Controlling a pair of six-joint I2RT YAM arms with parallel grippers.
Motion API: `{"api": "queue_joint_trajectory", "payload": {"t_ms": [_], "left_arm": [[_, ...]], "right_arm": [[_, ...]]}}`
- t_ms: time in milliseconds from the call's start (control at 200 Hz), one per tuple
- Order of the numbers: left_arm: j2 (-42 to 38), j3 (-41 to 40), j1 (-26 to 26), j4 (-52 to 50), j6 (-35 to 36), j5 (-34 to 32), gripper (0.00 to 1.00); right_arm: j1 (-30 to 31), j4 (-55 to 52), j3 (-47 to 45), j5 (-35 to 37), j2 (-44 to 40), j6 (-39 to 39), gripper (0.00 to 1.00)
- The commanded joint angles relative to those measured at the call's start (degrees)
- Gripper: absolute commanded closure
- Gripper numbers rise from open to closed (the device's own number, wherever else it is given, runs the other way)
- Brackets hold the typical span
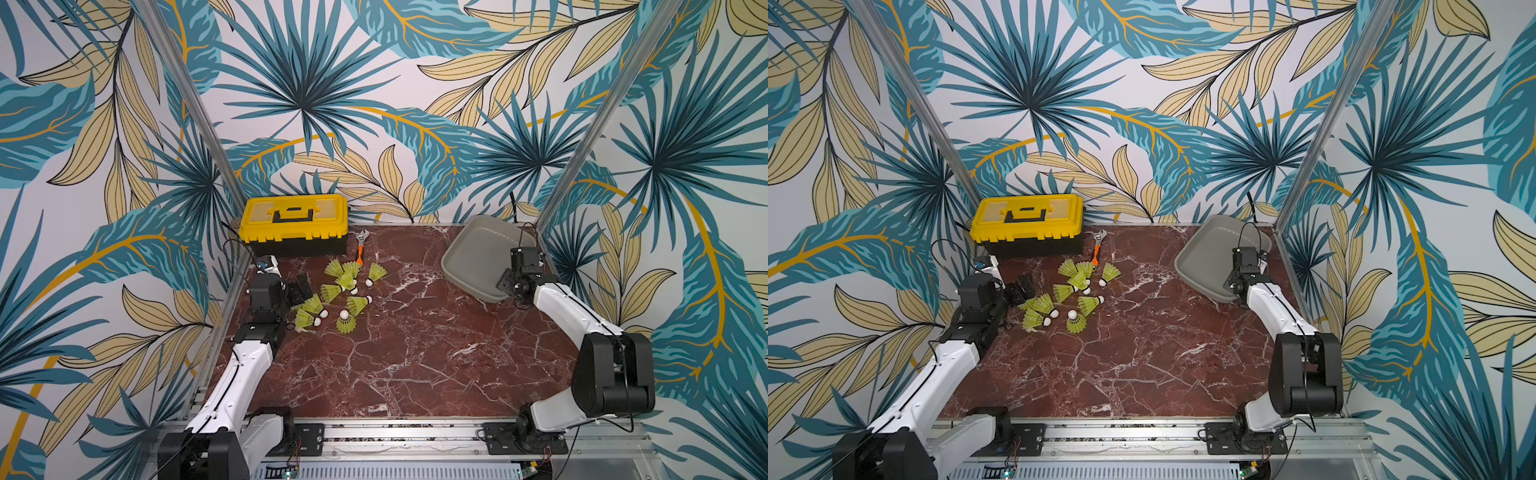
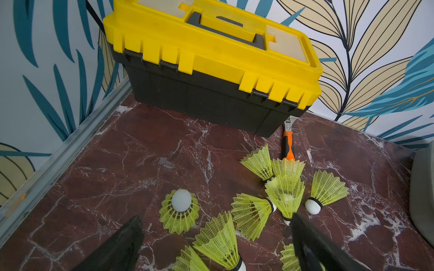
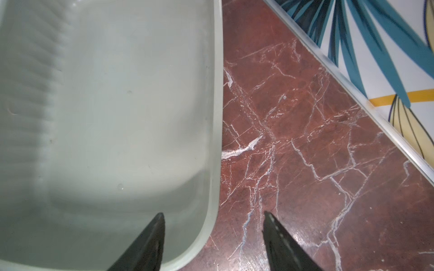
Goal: Put the shuttlecocks into the storage box
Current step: Move the storage box to the center of the board.
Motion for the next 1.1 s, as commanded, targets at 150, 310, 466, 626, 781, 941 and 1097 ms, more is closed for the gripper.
{"api": "queue_joint_trajectory", "payload": {"t_ms": [150, 310, 466, 626, 781, 941, 1097], "left_arm": [[-0.5, 2.2, 0.5, -2.6, -0.7, 1.8, 0.0], [-0.5, 2.2, 0.5, -2.9, -1.1, 2.2, 0.0], [-0.5, 2.4, 0.5, -3.4, -1.4, 2.7, 0.0], [-0.5, 2.4, 0.4, -3.6, -1.4, 2.8, 0.0], [-0.5, 2.5, 0.5, -4.0, -1.3, 3.1, 0.0], [-0.5, 2.4, 0.5, -4.1, -1.4, 3.1, 0.0], [-0.5, 2.4, 0.4, -4.2, -1.8, 3.6, 0.0]], "right_arm": [[-2.5, -1.7, 3.6, -4.7, 6.7, -0.3, 0.46], [-3.5, -1.1, 4.5, -4.7, 9.5, -0.4, 0.53], [-3.6, -1.7, 4.6, -3.9, 10.8, 0.1, 0.63], [-3.6, -1.6, 3.2, -4.4, 10.2, 0.0, 0.75], [-3.6, -2.9, 1.1, -5.5, 7.8, -1.3, 0.85], [-3.5, -4.1, -2.1, -7.4, 3.7, -3.1, 0.89], [-2.7, -5.2, -4.8, -10.2, -0.6, -6.8, 0.9]]}}
